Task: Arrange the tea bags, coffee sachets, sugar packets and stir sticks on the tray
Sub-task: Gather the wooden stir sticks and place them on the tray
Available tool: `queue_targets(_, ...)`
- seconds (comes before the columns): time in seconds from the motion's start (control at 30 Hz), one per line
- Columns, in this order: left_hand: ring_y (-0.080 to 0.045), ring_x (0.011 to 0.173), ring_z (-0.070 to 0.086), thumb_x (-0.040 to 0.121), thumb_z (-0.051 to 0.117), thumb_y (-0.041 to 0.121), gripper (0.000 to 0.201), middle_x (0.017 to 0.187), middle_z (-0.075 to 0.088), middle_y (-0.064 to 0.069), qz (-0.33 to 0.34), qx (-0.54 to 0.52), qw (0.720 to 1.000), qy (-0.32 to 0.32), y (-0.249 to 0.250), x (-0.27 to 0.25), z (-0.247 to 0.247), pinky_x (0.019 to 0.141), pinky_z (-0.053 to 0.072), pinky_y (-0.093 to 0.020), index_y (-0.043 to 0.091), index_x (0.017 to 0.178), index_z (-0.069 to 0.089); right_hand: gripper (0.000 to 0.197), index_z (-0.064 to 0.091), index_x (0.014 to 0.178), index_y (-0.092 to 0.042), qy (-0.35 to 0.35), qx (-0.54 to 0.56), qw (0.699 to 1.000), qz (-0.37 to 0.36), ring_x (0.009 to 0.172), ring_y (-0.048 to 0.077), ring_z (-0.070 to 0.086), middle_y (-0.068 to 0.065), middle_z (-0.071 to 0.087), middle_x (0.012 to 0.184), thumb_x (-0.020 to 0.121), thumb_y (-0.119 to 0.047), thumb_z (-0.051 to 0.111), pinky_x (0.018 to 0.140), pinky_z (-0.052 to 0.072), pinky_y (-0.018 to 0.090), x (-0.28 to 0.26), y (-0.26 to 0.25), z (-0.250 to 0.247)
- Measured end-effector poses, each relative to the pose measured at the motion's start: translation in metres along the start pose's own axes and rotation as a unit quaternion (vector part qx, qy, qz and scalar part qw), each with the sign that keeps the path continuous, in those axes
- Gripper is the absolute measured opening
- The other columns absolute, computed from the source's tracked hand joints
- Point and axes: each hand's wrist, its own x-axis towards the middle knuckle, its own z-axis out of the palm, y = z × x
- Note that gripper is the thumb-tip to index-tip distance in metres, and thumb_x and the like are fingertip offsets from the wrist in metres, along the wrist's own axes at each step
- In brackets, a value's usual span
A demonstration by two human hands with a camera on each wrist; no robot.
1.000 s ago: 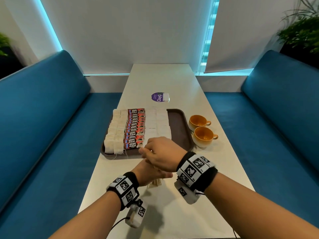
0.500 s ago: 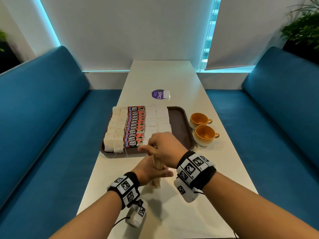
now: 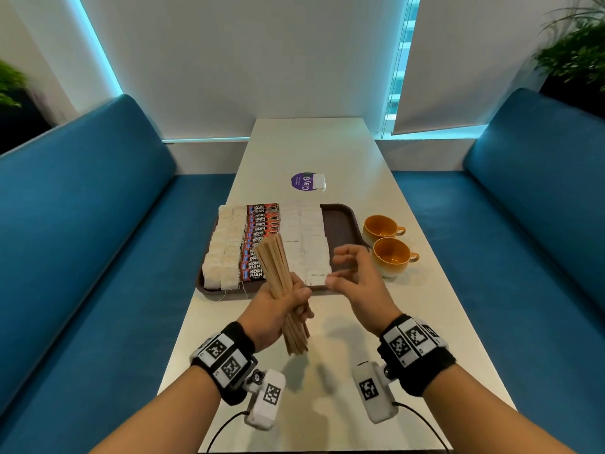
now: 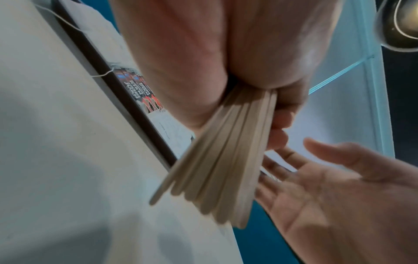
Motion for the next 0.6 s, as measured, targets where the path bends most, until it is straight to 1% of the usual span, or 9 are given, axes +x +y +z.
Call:
queue_targets(0.03,-0.029,0.066,0.057,0.086,0.07,0.011,0.015,0.065,0.054,-0.013,0.004,-0.009,1.0,-0.005,0.001,-0.001,0.001,0.081,0.055,-0.047,0.01,0.08,0.056,0.05,0.051,0.123,-0.027,-0.03,-0.002,0.999,0.018,0.107,0.024,0.064,0.003,0.058,0.12,0.083,-0.015,0.078,0.09,0.058,0.036,-0.001,0.002,-0.001)
queue_targets(0.1,-0.032,0.087,0.065,0.084,0.073,0.015,0.013,0.086,0.065,-0.019,0.017,-0.01,1.0,-0.01,0.003,-0.001,0.004,0.091,0.054,-0.048,0.008,0.089,0.064,0.054,0.051,0.124,-0.024,-0.101,-0.032,0.993,0.047,0.105,0.025,0.065,0.006,0.06,0.118,0.081,-0.009,0.08,0.09,0.06,0.036,-0.005,0.005,0.0)
queue_targets(0.17,-0.022,0.106,0.066,0.083,0.071,0.015,0.028,0.11,0.067,-0.014,0.033,-0.022,0.999,-0.015,0.006,0.0,0.01,0.095,0.054,-0.04,0.003,0.108,0.066,0.064,0.048,0.124,-0.024,-0.142,-0.051,0.987,0.063,0.102,0.026,0.066,0.008,0.059,0.117,0.075,-0.007,0.084,0.085,0.061,0.037,-0.01,0.006,0.007)
queue_targets(0.27,-0.014,0.111,0.063,0.084,0.068,0.016,0.04,0.123,0.056,-0.014,0.042,-0.055,0.997,-0.023,0.012,0.0,0.02,0.105,0.051,-0.04,0.004,0.12,0.058,0.073,0.044,0.126,-0.022,-0.166,-0.033,0.984,0.063,0.091,0.024,0.067,0.01,0.058,0.115,0.067,-0.007,0.085,0.075,0.062,0.042,-0.016,0.004,0.023)
queue_targets(0.33,-0.007,0.108,0.064,0.087,0.065,0.017,0.039,0.126,0.057,-0.009,0.043,-0.037,0.998,-0.021,0.013,-0.001,0.021,0.101,0.053,-0.036,0.009,0.124,0.06,0.084,0.04,0.136,-0.025,-0.195,-0.041,0.979,0.043,0.082,0.021,0.068,0.011,0.063,0.113,0.066,-0.006,0.083,0.07,0.062,0.044,-0.017,0.004,0.036)
queue_targets(0.4,-0.001,0.108,0.064,0.089,0.062,0.019,0.041,0.126,0.06,-0.002,0.042,0.006,0.999,-0.027,0.011,-0.004,0.021,0.093,0.053,-0.027,0.016,0.13,0.062,0.086,0.042,0.139,-0.036,-0.21,-0.053,0.976,0.019,0.073,0.016,0.068,0.01,0.069,0.109,0.07,-0.002,0.081,0.062,0.061,0.041,-0.017,0.004,0.045)
queue_targets(0.5,-0.012,0.111,0.064,0.087,0.069,0.019,0.04,0.122,0.063,-0.012,0.034,0.06,0.996,-0.053,0.013,-0.008,0.017,0.095,0.054,-0.028,0.021,0.127,0.068,0.069,0.048,0.126,-0.046,-0.211,-0.059,0.975,0.021,0.057,0.01,0.06,0.012,0.068,0.088,0.081,-0.002,0.076,0.051,0.052,0.029,-0.018,0.006,0.05)
queue_targets(0.53,-0.017,0.113,0.064,0.085,0.074,0.021,0.039,0.125,0.066,-0.012,0.036,0.075,0.995,-0.056,0.014,-0.009,0.015,0.098,0.054,-0.033,0.015,0.123,0.069,0.062,0.048,0.123,-0.044,-0.207,-0.066,0.976,0.028,0.05,0.006,0.055,0.008,0.063,0.077,0.085,-0.001,0.072,0.047,0.048,0.025,-0.019,0.004,0.05)
queue_targets(0.6,-0.029,0.116,0.066,0.077,0.085,0.03,0.055,0.126,0.068,-0.014,0.049,0.064,0.995,-0.06,0.018,-0.008,0.01,0.104,0.051,-0.046,0.0,0.116,0.061,0.05,0.049,0.115,-0.038,-0.209,-0.086,0.974,0.016,0.046,-0.003,0.053,-0.007,0.054,0.071,0.091,0.003,0.064,0.047,0.042,0.012,-0.021,0.009,0.049)
